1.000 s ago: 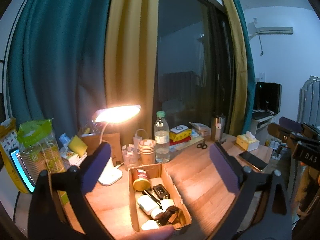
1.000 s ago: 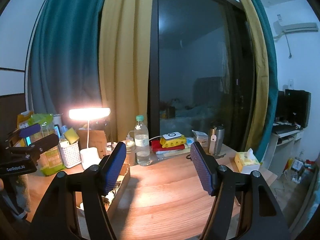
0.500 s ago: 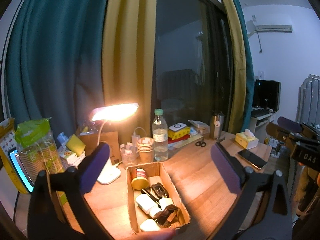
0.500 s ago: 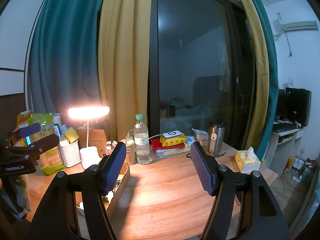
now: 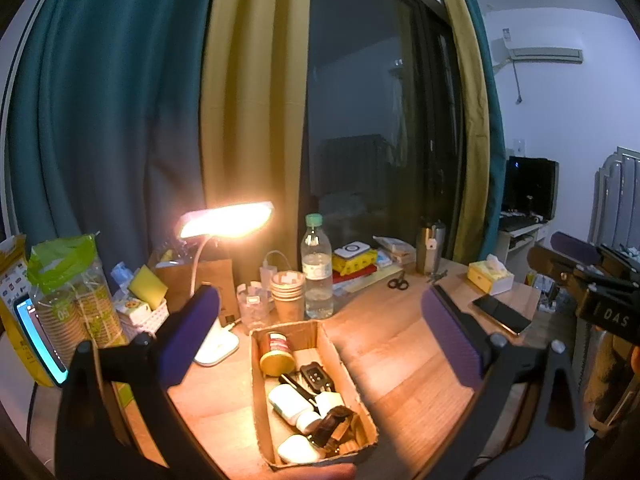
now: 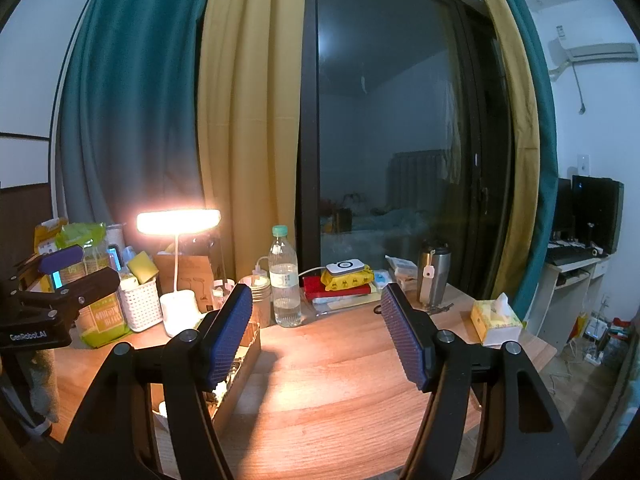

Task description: Organize rigid objects

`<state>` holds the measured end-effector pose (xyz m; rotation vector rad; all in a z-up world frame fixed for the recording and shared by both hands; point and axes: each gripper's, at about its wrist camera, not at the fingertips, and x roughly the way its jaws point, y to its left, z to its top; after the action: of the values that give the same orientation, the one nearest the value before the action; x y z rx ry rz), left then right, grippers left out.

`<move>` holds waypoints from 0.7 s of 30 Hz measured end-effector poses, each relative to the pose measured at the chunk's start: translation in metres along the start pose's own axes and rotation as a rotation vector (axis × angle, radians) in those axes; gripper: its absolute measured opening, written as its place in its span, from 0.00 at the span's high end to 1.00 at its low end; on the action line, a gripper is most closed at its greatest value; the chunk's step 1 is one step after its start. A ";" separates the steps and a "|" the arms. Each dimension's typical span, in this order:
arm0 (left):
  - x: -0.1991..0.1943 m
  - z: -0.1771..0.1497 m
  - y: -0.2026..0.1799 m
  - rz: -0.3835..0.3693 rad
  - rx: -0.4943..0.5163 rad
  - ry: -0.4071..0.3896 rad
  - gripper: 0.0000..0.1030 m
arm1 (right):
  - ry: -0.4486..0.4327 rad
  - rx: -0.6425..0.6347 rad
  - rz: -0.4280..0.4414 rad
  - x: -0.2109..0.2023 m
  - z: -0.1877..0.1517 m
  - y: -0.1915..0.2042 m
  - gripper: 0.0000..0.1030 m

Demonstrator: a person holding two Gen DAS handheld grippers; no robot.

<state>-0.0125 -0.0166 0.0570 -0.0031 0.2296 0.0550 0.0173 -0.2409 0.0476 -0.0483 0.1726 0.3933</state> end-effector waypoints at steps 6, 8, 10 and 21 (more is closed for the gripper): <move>-0.001 -0.001 -0.001 -0.003 0.002 0.005 0.01 | 0.006 -0.007 0.005 0.001 -0.003 0.003 0.32; -0.001 -0.001 -0.002 -0.002 0.003 0.005 0.01 | 0.005 -0.006 0.006 0.001 -0.002 0.002 0.32; 0.000 -0.001 -0.001 -0.002 0.002 0.004 0.01 | 0.005 -0.006 0.005 0.001 -0.002 0.003 0.32; 0.000 -0.001 -0.001 -0.004 0.003 0.006 0.01 | 0.007 -0.006 0.006 0.000 -0.002 0.003 0.32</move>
<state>-0.0130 -0.0179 0.0563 -0.0010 0.2359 0.0506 0.0161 -0.2381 0.0451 -0.0550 0.1785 0.3997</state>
